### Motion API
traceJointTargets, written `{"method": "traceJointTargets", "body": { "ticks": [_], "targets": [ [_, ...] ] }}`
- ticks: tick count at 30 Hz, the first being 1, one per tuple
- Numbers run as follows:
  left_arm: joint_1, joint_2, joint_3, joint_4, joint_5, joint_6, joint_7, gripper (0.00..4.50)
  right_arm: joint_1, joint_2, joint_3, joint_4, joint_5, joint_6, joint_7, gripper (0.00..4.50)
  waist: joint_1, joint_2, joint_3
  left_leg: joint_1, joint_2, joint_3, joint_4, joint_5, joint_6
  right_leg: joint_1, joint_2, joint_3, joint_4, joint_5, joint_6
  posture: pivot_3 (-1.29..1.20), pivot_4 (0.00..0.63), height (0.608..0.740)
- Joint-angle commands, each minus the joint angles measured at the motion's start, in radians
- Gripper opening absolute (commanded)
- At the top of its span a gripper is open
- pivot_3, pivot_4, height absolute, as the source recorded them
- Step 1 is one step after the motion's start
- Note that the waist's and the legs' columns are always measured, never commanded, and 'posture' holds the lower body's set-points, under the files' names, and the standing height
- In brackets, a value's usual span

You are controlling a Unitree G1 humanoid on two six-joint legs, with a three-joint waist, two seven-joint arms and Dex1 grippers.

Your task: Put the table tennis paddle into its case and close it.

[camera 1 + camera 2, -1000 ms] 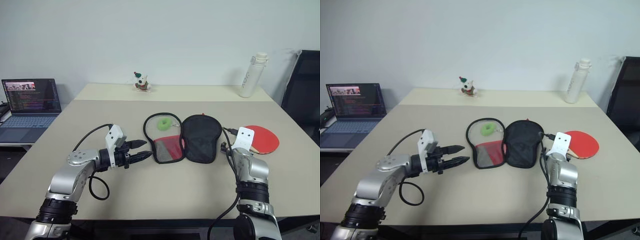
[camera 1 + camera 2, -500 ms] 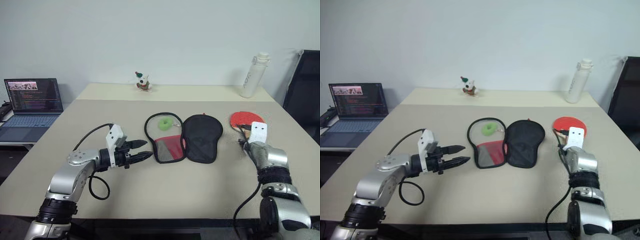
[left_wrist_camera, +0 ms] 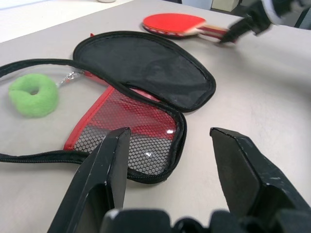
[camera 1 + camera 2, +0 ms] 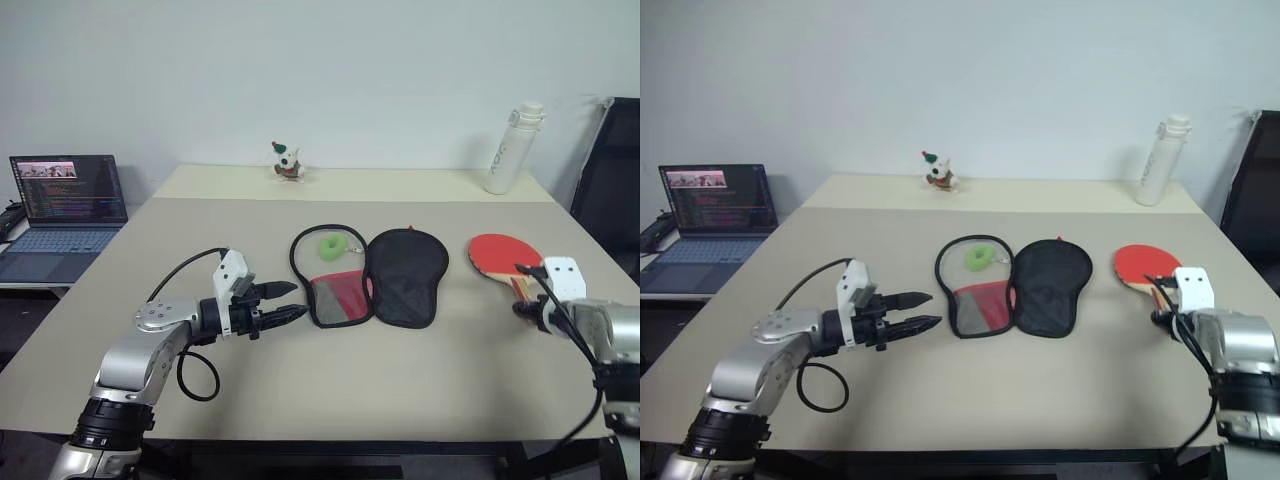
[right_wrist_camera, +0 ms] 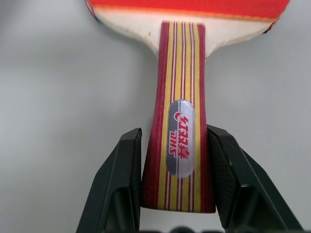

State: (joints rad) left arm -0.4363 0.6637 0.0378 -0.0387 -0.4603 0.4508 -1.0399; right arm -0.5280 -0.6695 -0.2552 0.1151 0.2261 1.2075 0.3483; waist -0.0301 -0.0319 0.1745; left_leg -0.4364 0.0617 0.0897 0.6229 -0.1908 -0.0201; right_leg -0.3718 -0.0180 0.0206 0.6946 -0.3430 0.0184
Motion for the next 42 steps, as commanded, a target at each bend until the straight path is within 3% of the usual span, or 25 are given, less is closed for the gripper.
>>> {"method": "traceJointTargets", "body": {
  "ticks": [1,8,9,12,20,29,32,37,42],
  "targets": [
    [-0.018,-0.003,-0.003,-0.017,-0.008,-0.008,-0.013,2.85,0.04,-0.027,-0.049,-0.111,0.034,0.095,0.01,1.51,-0.003,0.0,0.0,0.0,0.0,0.0,0.0,0.0,0.0,0.0,0.0,0.0,0.001,0.0,0.0,0.0,0.15,0.74],
    [-0.039,-0.015,-0.02,0.002,0.001,-0.014,-0.025,2.85,0.053,-0.02,-0.05,-0.104,0.038,0.071,0.005,1.51,-0.001,0.0,0.0,0.001,0.0,-0.001,0.001,0.0,0.001,0.001,0.0,0.0,0.001,0.0,0.0,0.0,0.15,0.74],
    [-0.039,-0.016,-0.02,0.003,0.001,-0.015,-0.026,2.85,0.033,-0.006,-0.04,-0.085,0.033,0.058,-0.003,2.22,-0.001,0.0,0.0,0.001,0.0,-0.001,0.001,0.0,0.0,0.001,0.0,0.0,0.001,0.0,0.0,0.0,0.15,0.74],
    [-0.04,-0.015,-0.022,0.003,0.0,-0.015,-0.029,2.85,-0.026,0.024,-0.01,-0.03,0.025,0.019,-0.013,3.12,-0.005,0.0,0.0,0.001,0.0,0.0,0.001,0.0,0.0,0.001,0.0,0.0,0.001,0.0,0.0,0.0,0.15,0.74],
    [-0.037,-0.011,-0.018,0.008,0.003,-0.021,-0.029,2.85,-0.175,0.049,0.051,0.226,-0.028,-0.174,-0.031,3.12,-0.007,0.0,0.0,0.001,0.0,0.0,0.002,0.0,0.0,0.001,0.001,0.001,0.002,0.0,0.0,0.0,0.15,0.74],
    [-0.019,-0.002,-0.006,0.007,0.006,-0.03,-0.028,2.85,-0.207,0.045,0.059,0.356,-0.045,-0.238,-0.038,3.12,-0.011,0.0,0.0,0.002,0.0,0.0,0.004,0.0,0.0,0.002,0.001,0.001,0.003,0.0,0.0,0.0,0.15,0.74],
    [-0.016,-0.003,-0.007,0.011,0.008,-0.036,-0.028,2.85,-0.217,0.054,0.039,0.388,-0.043,-0.256,-0.066,2.55,-0.011,0.0,0.0,0.002,0.0,0.0,0.005,0.0,0.001,0.003,0.001,0.001,0.003,0.001,0.0,0.0,0.15,0.74],
    [-0.012,-0.002,-0.006,0.015,0.008,-0.043,-0.028,2.85,-0.224,0.066,0.016,0.382,-0.048,-0.315,-0.113,1.12,-0.01,0.0,0.0,0.002,0.0,-0.001,0.005,0.0,0.001,0.003,0.0,0.0,0.003,0.001,0.0,0.0,0.15,0.74],
    [0.006,0.001,0.004,0.006,0.004,-0.044,-0.024,2.85,-0.274,0.087,-0.041,0.338,-0.033,-0.349,-0.204,1.11,-0.012,0.001,0.001,0.002,0.0,0.0,0.005,0.0,0.0,0.002,0.0,0.001,0.004,0.001,0.0,0.0,0.15,0.74]
  ]
}}
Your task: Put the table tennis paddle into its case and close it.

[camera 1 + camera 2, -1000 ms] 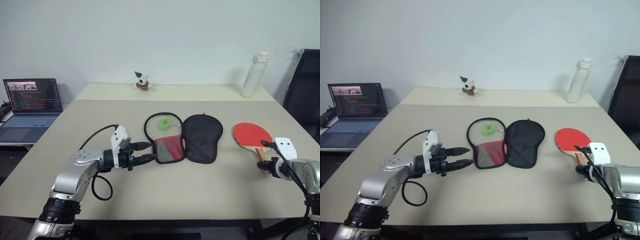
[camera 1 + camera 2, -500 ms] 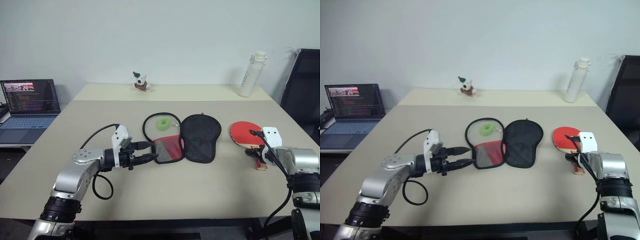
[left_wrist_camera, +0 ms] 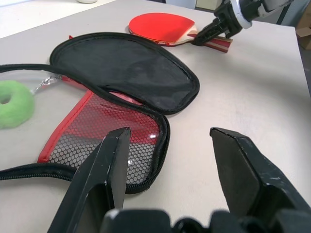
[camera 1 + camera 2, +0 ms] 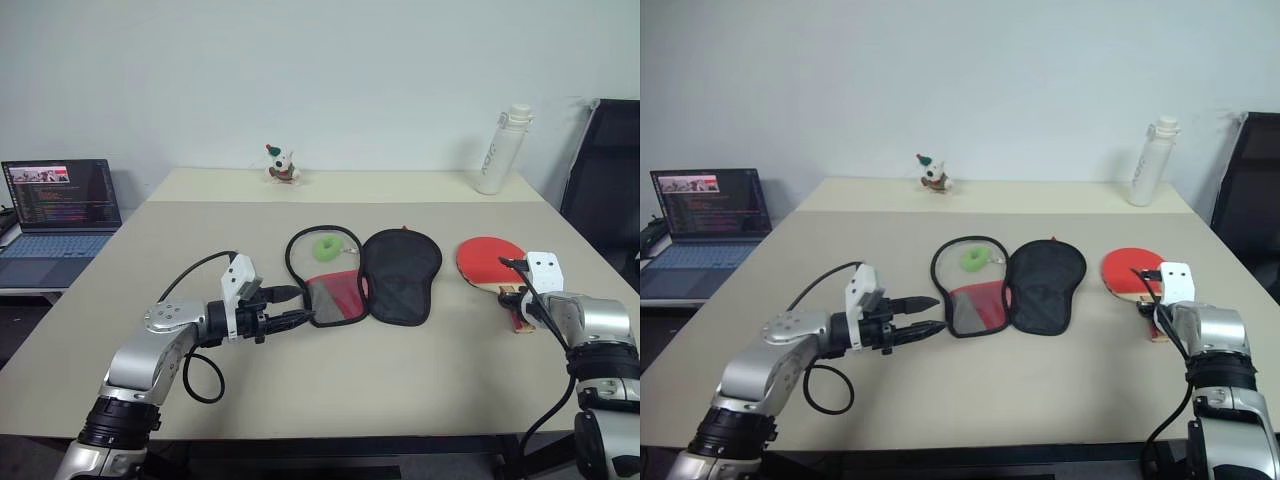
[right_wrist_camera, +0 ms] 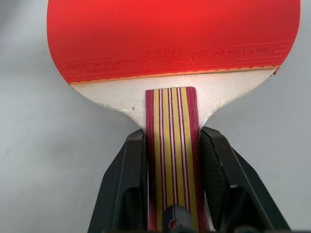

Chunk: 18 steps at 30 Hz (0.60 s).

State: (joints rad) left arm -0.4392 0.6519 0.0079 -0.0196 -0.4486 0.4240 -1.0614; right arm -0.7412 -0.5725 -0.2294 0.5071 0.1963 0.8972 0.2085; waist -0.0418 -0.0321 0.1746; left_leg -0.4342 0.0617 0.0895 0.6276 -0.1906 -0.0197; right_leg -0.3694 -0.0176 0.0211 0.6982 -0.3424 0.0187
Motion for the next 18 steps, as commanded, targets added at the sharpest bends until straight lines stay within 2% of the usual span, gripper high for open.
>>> {"method": "traceJointTargets", "body": {
  "ticks": [1,7,11,15,18],
  "targets": [
    [0.015,0.014,0.037,-0.019,-0.011,-0.015,-0.001,2.85,-0.074,-0.004,-0.078,-0.08,0.006,-0.028,-0.079,1.11,0.0,0.002,0.001,0.0,0.0,0.0,0.0,0.0,0.0,0.0,0.0,0.0,0.0,0.0,0.0,0.0,0.15,0.74],
    [0.05,0.021,0.058,-0.039,-0.022,-0.013,-0.001,2.85,-0.129,0.109,-0.13,-0.381,0.095,0.2,-0.155,1.11,-0.005,0.003,0.002,-0.001,0.001,0.003,-0.004,0.0,-0.001,-0.005,0.0,0.003,0.0,0.0,0.0,0.0,0.15,0.74],
    [0.06,0.022,0.063,-0.043,-0.024,-0.014,-0.001,2.85,-0.139,0.308,-0.177,-0.595,0.148,0.396,-0.246,1.11,-0.007,0.003,0.002,-0.001,0.002,0.003,-0.005,0.0,-0.001,-0.005,0.001,0.002,-0.001,0.0,0.0,0.0,0.15,0.74],
    [0.058,0.016,0.06,-0.041,-0.022,-0.017,0.003,2.85,-0.145,0.473,-0.197,-0.666,0.145,0.451,-0.317,1.11,-0.004,0.003,0.002,-0.002,0.001,0.003,-0.004,0.0,-0.001,-0.005,0.0,0.002,0.0,0.0,-0.001,0.0,0.15,0.74],
    [0.053,0.012,0.054,-0.037,-0.019,-0.02,0.004,2.85,-0.136,0.541,-0.178,-0.662,0.131,0.428,-0.345,1.11,0.009,0.003,0.002,-0.002,0.0,0.002,-0.004,0.0,0.0,-0.005,-0.001,0.001,-0.001,0.0,-0.001,0.0,0.15,0.74]
  ]
}}
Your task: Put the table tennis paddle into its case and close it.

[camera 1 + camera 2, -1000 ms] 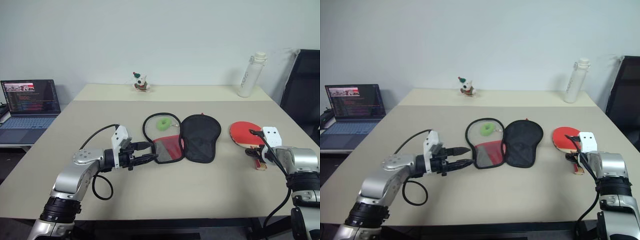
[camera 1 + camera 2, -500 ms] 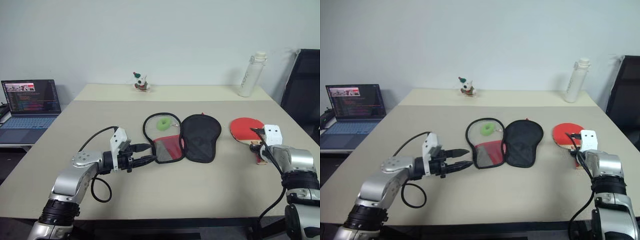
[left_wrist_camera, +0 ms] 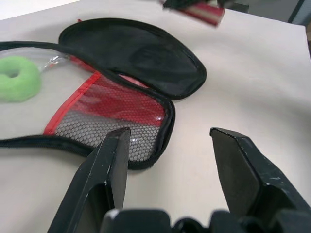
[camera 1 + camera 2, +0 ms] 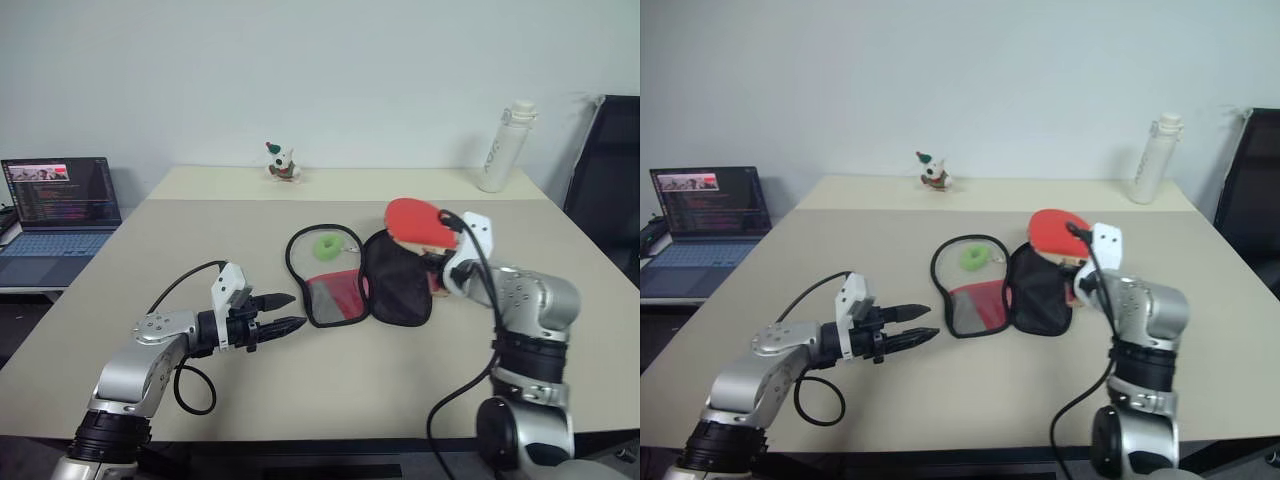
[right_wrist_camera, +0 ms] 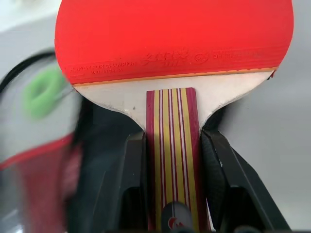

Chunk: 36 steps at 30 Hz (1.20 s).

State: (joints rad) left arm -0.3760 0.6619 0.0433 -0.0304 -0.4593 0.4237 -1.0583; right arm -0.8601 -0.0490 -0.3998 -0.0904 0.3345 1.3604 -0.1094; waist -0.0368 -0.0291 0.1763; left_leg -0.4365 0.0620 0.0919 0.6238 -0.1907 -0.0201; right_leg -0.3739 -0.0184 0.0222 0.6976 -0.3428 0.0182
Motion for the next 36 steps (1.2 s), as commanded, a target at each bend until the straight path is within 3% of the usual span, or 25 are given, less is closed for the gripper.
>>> {"method": "traceJointTargets", "body": {
  "ticks": [1,13,27,36],
  "targets": [
    [-0.012,0.001,0.018,-0.025,-0.007,-0.021,0.001,2.85,-0.011,0.031,0.005,-0.056,-0.014,-0.054,-0.032,1.11,0.007,0.0,0.0,0.0,0.0,0.0,0.0,0.0,0.0,0.0,0.0,0.0,0.0,0.0,0.0,0.0,0.15,0.74],
    [-0.014,0.001,0.032,-0.046,-0.026,-0.014,0.016,2.85,0.076,0.082,0.11,0.055,-0.069,-0.232,-0.039,1.11,0.002,0.0,0.0,0.0,0.0,-0.001,-0.001,0.0,0.0,-0.001,0.0,-0.001,0.0,0.0,0.0,0.0,0.15,0.74],
    [-0.09,0.009,0.068,-0.091,-0.113,0.067,0.02,2.85,0.106,0.086,0.138,0.099,-0.089,-0.277,-0.053,1.11,0.002,0.0,0.0,0.0,0.0,-0.001,0.0,0.0,0.0,0.0,0.0,-0.001,0.0,0.0,0.0,0.0,0.15,0.74],
    [-0.141,0.075,0.051,-0.069,-0.097,0.087,-0.019,2.85,0.118,0.077,0.158,0.114,-0.103,-0.282,-0.048,1.11,0.001,0.0,0.0,0.0,0.0,-0.001,-0.001,0.0,0.0,0.0,0.0,-0.001,0.0,0.0,0.0,0.0,0.15,0.74]
  ]
}}
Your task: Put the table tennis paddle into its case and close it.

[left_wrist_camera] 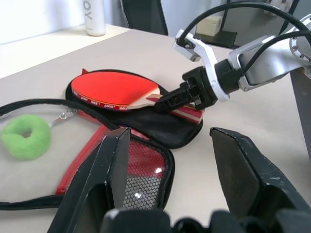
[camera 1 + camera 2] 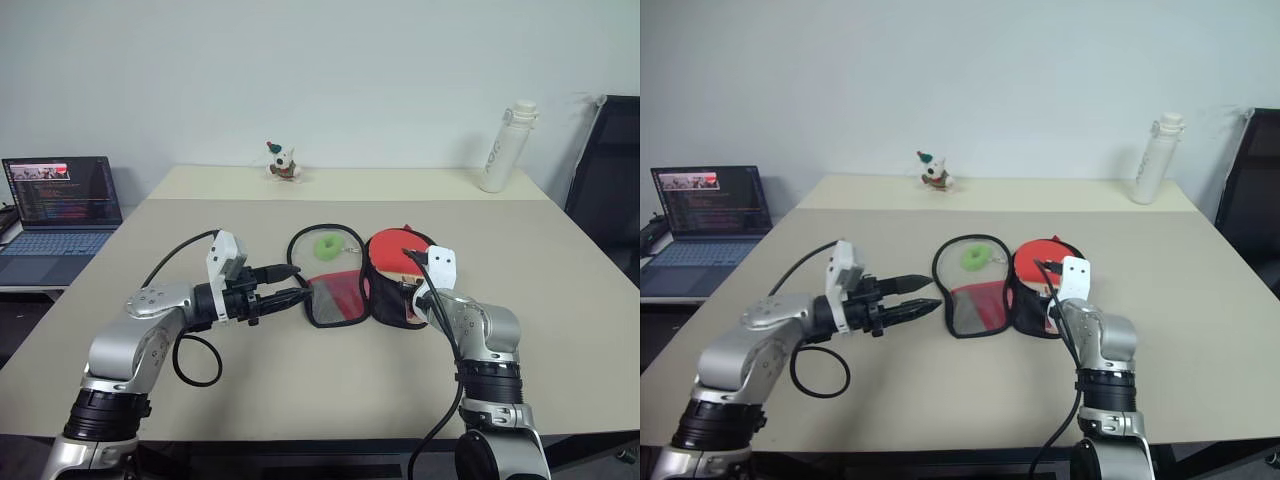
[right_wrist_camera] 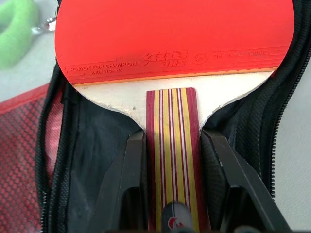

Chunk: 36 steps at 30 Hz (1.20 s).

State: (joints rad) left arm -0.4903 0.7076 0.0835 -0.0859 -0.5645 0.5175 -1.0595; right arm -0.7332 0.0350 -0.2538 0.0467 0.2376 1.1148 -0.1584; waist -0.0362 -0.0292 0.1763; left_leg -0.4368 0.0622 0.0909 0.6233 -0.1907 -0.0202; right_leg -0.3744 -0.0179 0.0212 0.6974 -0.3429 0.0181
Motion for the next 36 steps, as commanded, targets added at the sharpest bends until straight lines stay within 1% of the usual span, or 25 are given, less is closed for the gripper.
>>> {"method": "traceJointTargets", "body": {
  "ticks": [1,14,24,26,27,28,30,33,36],
  "targets": [
    [-0.03,0.035,0.008,-0.007,0.013,-0.009,-0.02,2.85,-0.008,-0.007,0.014,-0.02,-0.009,-0.039,0.002,1.11,0.001,0.0,0.0,0.0,0.0,0.0,0.0,0.0,0.0,0.0,0.0,0.0,0.0,0.0,0.0,0.0,0.15,0.74],
    [-0.014,0.03,0.007,-0.014,0.025,-0.018,-0.02,2.85,-0.018,0.001,0.017,0.026,-0.043,-0.106,-0.021,1.11,0.001,0.0,0.0,0.0,0.0,0.0,0.0,0.0,0.0,0.0,0.0,0.0,0.0,0.0,0.0,0.0,0.15,0.74],
    [0.007,0.023,0.004,-0.015,0.035,-0.025,-0.021,2.85,-0.013,0.031,0.028,0.05,-0.054,-0.149,-0.03,1.11,0.001,0.0,0.0,0.0,0.0,0.0,0.0,0.0,0.0,0.0,0.0,0.0,0.0,0.0,0.0,0.0,0.15,0.74],
    [0.009,0.021,0.004,-0.013,0.038,-0.026,-0.021,2.85,-0.011,0.041,0.02,0.046,-0.051,-0.159,-0.035,1.83,0.0,0.0,0.0,0.0,0.0,0.0,0.0,0.0,0.0,0.0,0.0,0.0,0.0,0.0,0.0,0.0,0.15,0.74],
    [0.009,0.021,0.003,-0.012,0.039,-0.027,-0.022,2.85,-0.011,0.045,0.022,0.039,-0.049,-0.16,-0.035,1.98,0.0,0.0,0.0,0.0,0.0,0.0,0.0,0.0,0.0,0.0,0.0,0.0,0.0,0.0,0.0,0.0,0.15,0.74],
    [0.009,0.02,0.003,-0.009,0.041,-0.028,-0.021,2.85,-0.011,0.048,0.028,0.032,-0.05,-0.162,-0.035,2.29,0.0,0.0,0.0,0.0,0.0,0.0,0.0,0.0,0.0,0.0,0.0,0.0,0.0,0.0,0.0,0.0,0.15,0.74],
    [0.006,0.012,0.001,0.006,0.061,-0.043,-0.003,2.85,-0.007,0.044,0.051,0.008,-0.054,-0.156,-0.022,3.02,0.001,0.0,0.0,0.0,0.0,0.0,0.0,0.0,0.0,0.0,0.0,0.0,0.0,0.0,0.0,0.0,0.15,0.74],
    [-0.009,-0.008,0.0,0.043,0.102,-0.073,0.044,2.85,0.009,-0.009,0.11,-0.045,-0.063,-0.158,0.041,4.02,0.001,0.0,0.0,0.0,0.0,0.0,0.0,0.0,0.0,0.0,0.0,0.0,0.0,0.0,0.0,0.0,0.15,0.74],
    [-0.013,-0.02,0.003,0.081,0.119,-0.083,0.064,2.85,0.033,-0.106,0.137,-0.15,-0.021,-0.096,0.147,4.02,0.003,0.0,0.0,0.0,0.0,0.0,0.0,0.0,0.001,0.0,0.0,0.0,0.0,0.0,0.0,0.0,0.15,0.74]
  ]
}}
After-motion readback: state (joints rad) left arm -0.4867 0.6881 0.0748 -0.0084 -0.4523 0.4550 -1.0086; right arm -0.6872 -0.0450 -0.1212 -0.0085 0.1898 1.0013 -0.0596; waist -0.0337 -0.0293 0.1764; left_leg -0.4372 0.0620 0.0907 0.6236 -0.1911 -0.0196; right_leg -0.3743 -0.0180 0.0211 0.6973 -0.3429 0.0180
